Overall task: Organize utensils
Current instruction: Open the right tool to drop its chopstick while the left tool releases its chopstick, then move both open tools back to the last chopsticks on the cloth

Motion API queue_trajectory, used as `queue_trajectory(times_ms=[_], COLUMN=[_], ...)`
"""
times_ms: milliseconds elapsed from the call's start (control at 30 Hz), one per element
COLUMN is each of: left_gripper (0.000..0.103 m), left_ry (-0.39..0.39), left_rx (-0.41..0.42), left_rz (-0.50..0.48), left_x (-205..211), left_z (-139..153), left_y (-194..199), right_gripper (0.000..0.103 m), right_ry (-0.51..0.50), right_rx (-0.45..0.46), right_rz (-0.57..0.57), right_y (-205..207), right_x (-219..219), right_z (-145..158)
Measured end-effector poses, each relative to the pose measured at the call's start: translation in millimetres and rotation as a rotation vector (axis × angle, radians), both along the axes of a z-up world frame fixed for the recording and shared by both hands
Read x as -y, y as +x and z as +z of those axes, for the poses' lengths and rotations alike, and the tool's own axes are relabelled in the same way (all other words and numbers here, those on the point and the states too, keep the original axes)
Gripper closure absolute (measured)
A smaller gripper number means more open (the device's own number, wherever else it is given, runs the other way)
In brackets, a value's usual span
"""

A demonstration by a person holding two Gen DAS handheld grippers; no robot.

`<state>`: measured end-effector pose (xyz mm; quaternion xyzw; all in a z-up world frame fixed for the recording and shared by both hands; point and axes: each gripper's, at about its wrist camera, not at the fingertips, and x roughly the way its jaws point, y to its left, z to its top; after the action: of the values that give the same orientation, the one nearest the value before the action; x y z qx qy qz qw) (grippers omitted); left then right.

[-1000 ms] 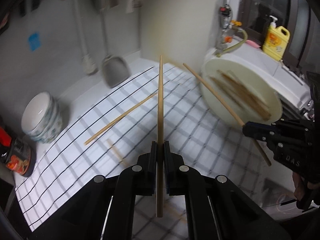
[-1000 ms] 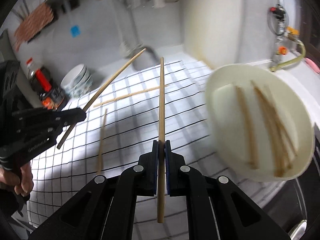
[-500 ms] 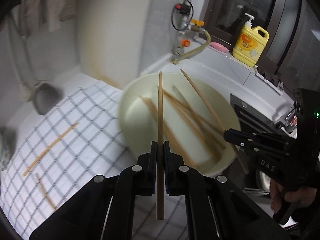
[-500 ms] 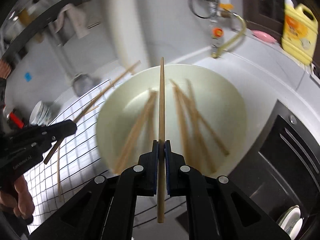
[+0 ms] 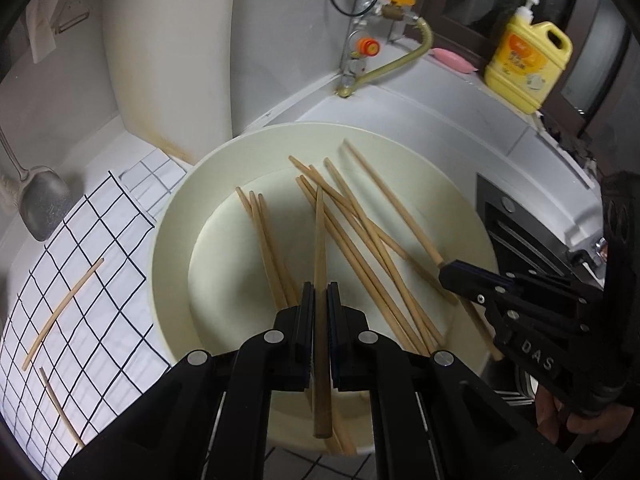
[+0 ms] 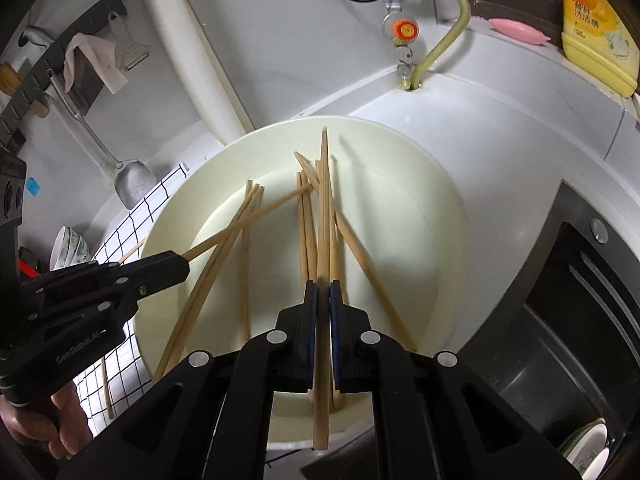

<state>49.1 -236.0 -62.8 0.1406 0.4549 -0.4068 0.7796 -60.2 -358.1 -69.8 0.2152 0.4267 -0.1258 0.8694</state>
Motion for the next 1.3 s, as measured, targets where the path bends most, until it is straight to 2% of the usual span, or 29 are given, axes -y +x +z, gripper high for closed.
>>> queue_trajectory(times_ms=[67, 133, 167, 200, 233, 300, 467, 800, 1300], left_gripper=[0.095, 0.078, 0.043, 0.012, 0.010, 0.010, 0.010, 0.009, 0.008], left_ry=[0.020, 0.050, 0.064, 0.064, 0.041, 0.009, 0.052, 0.058, 0.064], left_rx=[-0.011, -0.017, -0.005, 0.027, 0.058, 0.082, 0.121, 0.132, 0.124], left_rz=[0.020, 0.048, 0.065, 0.087, 0.100, 0.100, 0.146, 0.215, 0.326], left_x=[5, 8, 8, 4, 0, -8, -28, -82, -192], left_z=[-2, -3, -1, 4, 10, 20, 32, 39, 26], left_y=[5, 8, 8, 7, 5, 2, 0, -7, -9], right_gripper=[0.097, 0.085, 0.082, 0.075, 0.068, 0.066, 0.064, 0.054, 0.052], right_ry=[0.020, 0.030, 0.029, 0.021, 0.013, -0.002, -0.007, 0.010, 0.006], right_rx=[-0.012, -0.016, -0.009, 0.001, 0.006, 0.024, 0.029, 0.045, 0.069], right_rz=[0.008, 0.012, 0.011, 0.006, 0.001, -0.011, -0.044, -0.032, 0.135], right_y=[4, 5, 4, 2, 1, -6, -23, -47, -33], right_x=[3, 5, 6, 7, 8, 10, 15, -10, -110], right_z=[-4, -4, -3, 0, 2, 7, 11, 17, 31])
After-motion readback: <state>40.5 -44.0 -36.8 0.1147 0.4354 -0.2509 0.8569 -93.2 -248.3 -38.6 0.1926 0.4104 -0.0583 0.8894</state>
